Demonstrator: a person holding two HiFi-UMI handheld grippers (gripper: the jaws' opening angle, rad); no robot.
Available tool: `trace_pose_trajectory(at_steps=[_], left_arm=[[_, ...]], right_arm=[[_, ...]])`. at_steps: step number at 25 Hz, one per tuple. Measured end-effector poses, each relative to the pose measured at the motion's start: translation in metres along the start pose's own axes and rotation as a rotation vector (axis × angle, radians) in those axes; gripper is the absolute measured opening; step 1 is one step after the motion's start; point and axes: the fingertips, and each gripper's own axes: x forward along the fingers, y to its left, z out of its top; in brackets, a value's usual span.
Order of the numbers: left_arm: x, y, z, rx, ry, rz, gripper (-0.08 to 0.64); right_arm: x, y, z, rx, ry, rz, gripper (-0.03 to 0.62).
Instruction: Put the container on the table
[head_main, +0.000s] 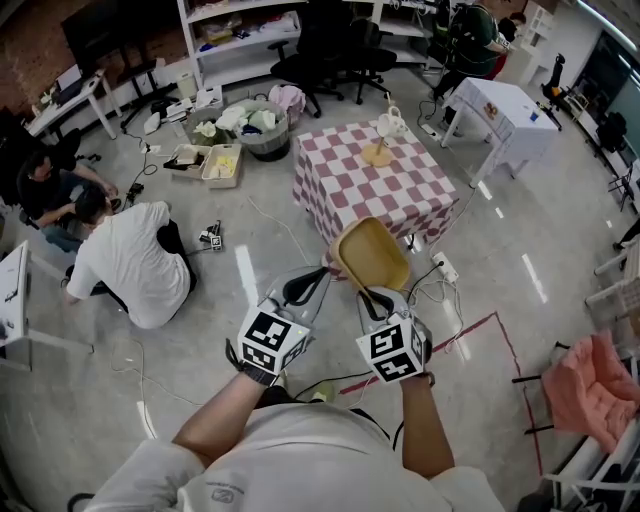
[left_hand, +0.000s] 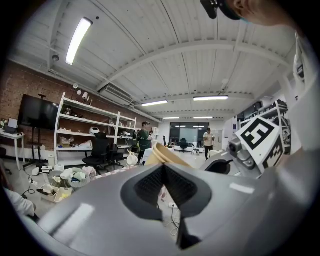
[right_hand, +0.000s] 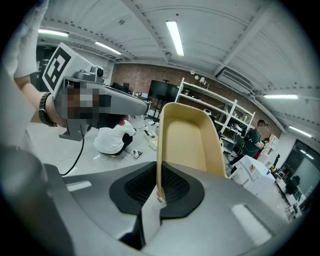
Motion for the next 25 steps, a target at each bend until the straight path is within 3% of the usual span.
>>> trace_pose_trajectory(at_steps=[16, 25], left_arm=[[0.023, 0.003, -0.003, 0.011, 0.016, 0.051, 0.006], [0.053, 0.021, -0.003, 0.0, 0.008, 0.03, 0.006]], right_arm=[[0.009, -0.024, -0.012, 0.019, -0.022, 0.02, 0.031], [0.032, -0.047, -0.012, 0.029, 0.005, 0.005, 0.031]])
